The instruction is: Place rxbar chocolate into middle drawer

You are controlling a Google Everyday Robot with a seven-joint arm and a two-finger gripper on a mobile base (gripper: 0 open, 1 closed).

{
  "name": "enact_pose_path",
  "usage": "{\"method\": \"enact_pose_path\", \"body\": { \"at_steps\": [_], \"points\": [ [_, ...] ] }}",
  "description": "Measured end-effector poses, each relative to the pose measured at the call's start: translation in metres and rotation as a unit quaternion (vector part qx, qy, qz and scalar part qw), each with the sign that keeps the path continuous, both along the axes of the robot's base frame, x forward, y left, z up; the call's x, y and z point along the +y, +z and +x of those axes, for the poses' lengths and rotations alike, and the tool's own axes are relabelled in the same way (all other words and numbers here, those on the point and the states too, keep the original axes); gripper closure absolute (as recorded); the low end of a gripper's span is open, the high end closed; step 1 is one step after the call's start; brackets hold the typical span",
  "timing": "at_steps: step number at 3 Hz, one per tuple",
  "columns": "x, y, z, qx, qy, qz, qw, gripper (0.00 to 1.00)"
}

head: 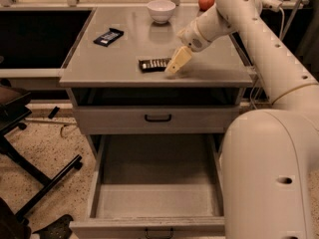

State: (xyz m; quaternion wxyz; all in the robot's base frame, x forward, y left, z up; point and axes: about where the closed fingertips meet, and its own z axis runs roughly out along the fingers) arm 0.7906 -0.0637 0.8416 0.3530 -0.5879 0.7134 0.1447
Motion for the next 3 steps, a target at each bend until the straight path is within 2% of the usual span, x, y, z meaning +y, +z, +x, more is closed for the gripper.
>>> {"method": "enact_pose_path", "body": {
  "at_steps": [1, 2, 3],
  "points": [
    [0.0000, -0.0127, -0.0068, 0.010, 0.004, 0.003, 0.9999, 0.00],
    [0.0001, -0.0114, -0.0080, 0.012, 0.004, 0.004, 0.9999, 0.15],
    [0.0001, -0.0114, -0.0080, 0.012, 0.004, 0.004, 0.9999, 0.38]
  ]
}}
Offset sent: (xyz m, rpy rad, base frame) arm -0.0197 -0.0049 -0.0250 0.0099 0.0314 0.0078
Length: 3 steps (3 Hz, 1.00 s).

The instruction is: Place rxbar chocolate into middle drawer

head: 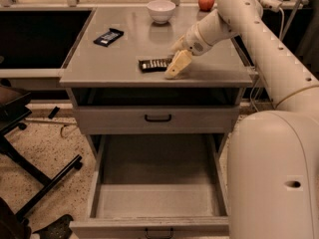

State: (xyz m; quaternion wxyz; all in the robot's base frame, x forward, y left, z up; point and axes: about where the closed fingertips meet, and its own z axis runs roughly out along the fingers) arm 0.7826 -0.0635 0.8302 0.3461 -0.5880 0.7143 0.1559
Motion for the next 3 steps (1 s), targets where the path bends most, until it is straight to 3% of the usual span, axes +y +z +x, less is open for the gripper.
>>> {"method": "enact_pose_path", "body": {
  "at_steps": [2, 3],
  "points": [
    [0.0003, 0.0046, -0.0027, 0.000, 0.000, 0.000, 1.0000, 0.85],
    [0.0004, 0.0058, -0.0034, 0.000, 0.000, 0.000, 1.0000, 1.00]
  ]
}}
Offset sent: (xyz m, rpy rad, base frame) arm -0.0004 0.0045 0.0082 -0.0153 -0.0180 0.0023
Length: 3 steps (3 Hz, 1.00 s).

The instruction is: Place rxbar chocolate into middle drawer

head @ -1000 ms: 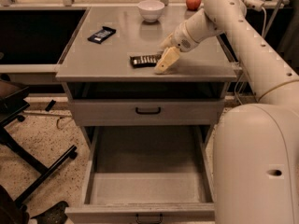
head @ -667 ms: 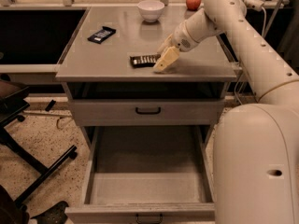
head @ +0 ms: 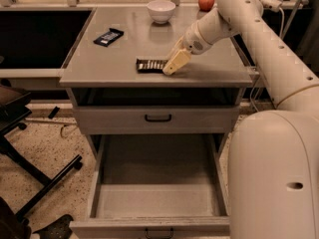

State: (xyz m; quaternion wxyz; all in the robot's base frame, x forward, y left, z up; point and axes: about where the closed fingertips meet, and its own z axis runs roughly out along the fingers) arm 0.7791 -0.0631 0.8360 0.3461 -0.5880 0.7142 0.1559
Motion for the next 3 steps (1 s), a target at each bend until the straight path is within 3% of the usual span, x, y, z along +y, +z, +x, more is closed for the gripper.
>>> {"method": "enact_pose_path", "body": {
  "at_steps": [3],
  "points": [
    [-0.0008, 0.0042, -0.0034, -0.003, 0.000, 0.000, 1.0000, 1.00]
  ]
}}
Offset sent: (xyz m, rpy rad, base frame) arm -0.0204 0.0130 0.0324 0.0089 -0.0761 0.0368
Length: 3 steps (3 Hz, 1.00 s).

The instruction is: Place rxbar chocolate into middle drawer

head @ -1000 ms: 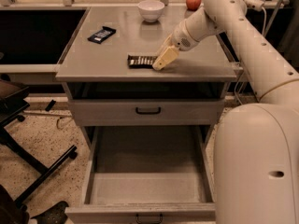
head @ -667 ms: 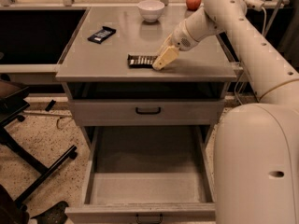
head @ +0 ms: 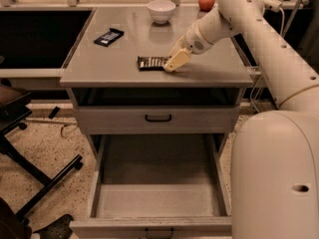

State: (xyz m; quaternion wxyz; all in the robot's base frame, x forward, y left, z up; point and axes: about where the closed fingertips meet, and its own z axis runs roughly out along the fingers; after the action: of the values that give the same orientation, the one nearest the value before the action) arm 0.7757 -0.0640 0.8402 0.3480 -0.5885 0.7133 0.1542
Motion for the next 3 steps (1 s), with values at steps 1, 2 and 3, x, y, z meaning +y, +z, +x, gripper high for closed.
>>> {"method": "enact_pose_path", "body": {
  "at_steps": [1, 2, 3],
  "points": [
    [0.004, 0.012, -0.021, -0.007, 0.011, -0.001, 0.9999, 1.00],
    [0.003, 0.073, -0.072, -0.065, 0.017, 0.010, 0.9977, 1.00],
    [0.014, 0.105, -0.129, -0.099, 0.023, 0.008, 0.9948, 1.00]
  ]
}}
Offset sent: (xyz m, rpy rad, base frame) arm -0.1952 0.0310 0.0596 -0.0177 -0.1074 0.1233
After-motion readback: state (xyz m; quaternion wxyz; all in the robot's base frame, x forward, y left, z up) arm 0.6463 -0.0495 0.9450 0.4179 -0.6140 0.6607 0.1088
